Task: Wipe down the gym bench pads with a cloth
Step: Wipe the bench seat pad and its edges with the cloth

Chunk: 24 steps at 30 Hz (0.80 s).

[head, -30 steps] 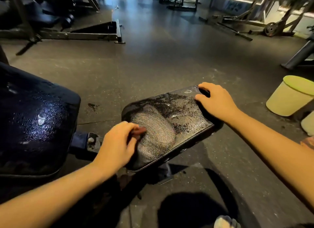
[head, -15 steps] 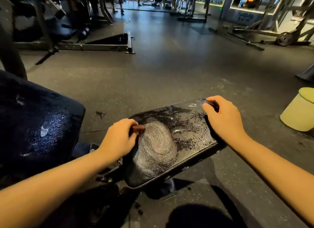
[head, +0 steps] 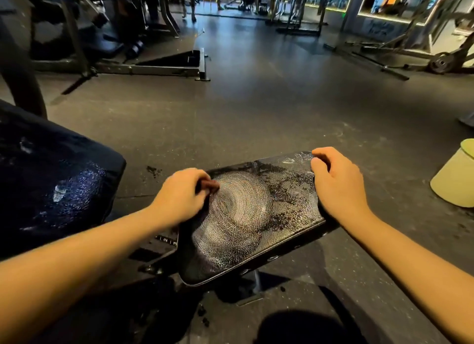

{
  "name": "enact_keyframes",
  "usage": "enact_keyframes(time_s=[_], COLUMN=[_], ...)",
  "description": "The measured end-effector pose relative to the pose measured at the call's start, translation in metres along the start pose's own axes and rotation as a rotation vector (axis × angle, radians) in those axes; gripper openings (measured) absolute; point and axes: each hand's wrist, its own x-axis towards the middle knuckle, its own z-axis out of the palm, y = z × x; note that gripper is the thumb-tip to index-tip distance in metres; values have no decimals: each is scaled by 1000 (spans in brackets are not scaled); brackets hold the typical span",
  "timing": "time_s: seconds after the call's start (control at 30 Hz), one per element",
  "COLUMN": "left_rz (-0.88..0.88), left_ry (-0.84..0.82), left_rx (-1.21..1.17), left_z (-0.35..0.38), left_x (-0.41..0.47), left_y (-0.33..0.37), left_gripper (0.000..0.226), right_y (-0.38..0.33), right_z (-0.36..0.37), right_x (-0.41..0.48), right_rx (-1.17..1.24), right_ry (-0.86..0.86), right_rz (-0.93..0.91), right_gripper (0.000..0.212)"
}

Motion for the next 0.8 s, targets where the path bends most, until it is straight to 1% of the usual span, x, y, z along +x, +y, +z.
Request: enact_keyframes(time_s=[0.03, 0.07, 0.1, 0.13, 0.17, 0.23, 0.27, 0.3, 0.33, 0.37, 0.4, 0.47, 0.53, 0.57, 0.6, 0.63, 0.67, 0.73, 0.77, 0.8], left_rz=[-63, -76, -47, 30, 142, 364, 424, 458, 453, 399, 301, 44, -135, -163, -137, -70, 33, 278, 354, 397], left_ry=[23, 54, 77, 68, 24, -121, -194, -220, -203, -160, -103, 6, 58, 87, 105, 100, 70, -54, -122, -156], left_rx=[-30, -73, -125, -178, -231, -316, -326, -298, -236, -165, -96, -14, -55, -98, -133, -169, -218, -307, -315, -269], left_z=[7, 16, 22, 25, 25, 12, 2, -8, -14, -16, -13, -1, 13, 19, 22, 24, 21, 11, 3, -3], left_x=[18, 29, 31, 22, 3, -49, -73, -88, -91, -83, -66, -12, 34, 46, 46, 36, 16, -39, -64, -79], left_y=[10, 27, 47, 67, 80, 83, 73, 58, 40, 22, 7, -9, -5, 3, 16, 28, 39, 46, 41, 32], left_gripper=[18, 18, 20, 23, 28, 37, 39, 39, 37, 34, 31, 23, 19, 20, 22, 24, 26, 30, 31, 33], right_y=[0, 0, -1, -1, -2, -2, -3, -4, -5, -6, -7, -8, -8, -8, -7, -7, -7, -7, -7, -7], right_z=[0, 0, 0, 0, 0, -1, 0, 0, 1, 2, 3, 3, 2, 1, 1, 1, 2, 2, 2, 3], right_x=[-1, -2, -2, -2, -3, -2, -2, -1, -1, 0, 0, -1, -3, -4, -5, -5, -5, -4, -4, -3], right_rx=[-15, -28, -38, -44, -43, -33, -26, -24, -30, -44, -61, -81, -85, -90, -97, -105, -111, -113, -111, -109], right_ry=[-5, -11, -15, -18, -17, -12, -8, -2, 4, 8, 11, 11, 7, 7, 7, 5, 5, 11, 13, 16], right_rz=[-15, -24, -29, -31, -29, -25, -23, -21, -21, -25, -32, -44, -40, -37, -33, -32, -34, -43, -50, -55], right_gripper=[29, 28, 27, 27, 26, 23, 21, 20, 18, 17, 17, 18, 18, 18, 18, 18, 17, 16, 15, 15])
